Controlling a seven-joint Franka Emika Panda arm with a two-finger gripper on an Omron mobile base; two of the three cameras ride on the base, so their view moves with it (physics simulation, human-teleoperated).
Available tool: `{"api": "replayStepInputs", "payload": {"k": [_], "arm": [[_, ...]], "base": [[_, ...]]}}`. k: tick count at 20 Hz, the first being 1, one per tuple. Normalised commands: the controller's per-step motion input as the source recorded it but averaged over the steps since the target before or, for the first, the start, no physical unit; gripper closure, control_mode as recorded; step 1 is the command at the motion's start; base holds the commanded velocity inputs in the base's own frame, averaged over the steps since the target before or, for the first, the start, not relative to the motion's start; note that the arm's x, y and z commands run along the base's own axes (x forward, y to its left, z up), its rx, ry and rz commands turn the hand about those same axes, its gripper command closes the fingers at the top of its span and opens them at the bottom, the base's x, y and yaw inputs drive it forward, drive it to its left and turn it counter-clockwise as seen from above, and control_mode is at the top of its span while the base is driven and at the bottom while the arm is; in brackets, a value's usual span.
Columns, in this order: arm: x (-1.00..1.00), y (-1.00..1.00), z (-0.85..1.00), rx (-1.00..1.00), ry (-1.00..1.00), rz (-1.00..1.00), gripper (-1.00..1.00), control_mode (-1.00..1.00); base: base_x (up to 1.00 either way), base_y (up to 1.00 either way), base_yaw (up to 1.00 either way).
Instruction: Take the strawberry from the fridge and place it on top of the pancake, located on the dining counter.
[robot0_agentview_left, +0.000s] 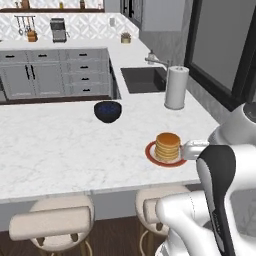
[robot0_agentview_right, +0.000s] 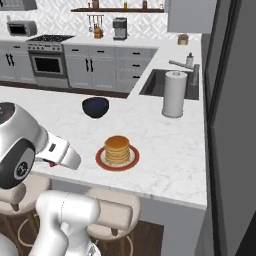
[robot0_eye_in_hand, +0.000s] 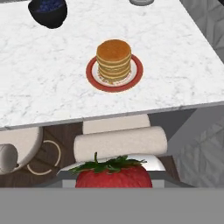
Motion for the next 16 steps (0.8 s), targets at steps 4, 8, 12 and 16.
{"api": "replayStepInputs", "payload": {"k": [4,8,12,16], "arm": [[0.0,0.0,0.0,0.0,0.0,0.0,1.0,1.0],[0.0,0.0,0.0,0.0,0.0,0.0,1.0,1.0],[0.39,0.0,0.02,0.0,-0.03,0.0,1.0,-1.0],[1.0,-0.24,0.1,0.0,-0.01,0.0,1.0,-1.0]], "base": [[0.58,-0.1,0.25],[0.19,-0.03,0.06],[0.0,0.0,0.0],[0.0,0.0,0.0]]}}
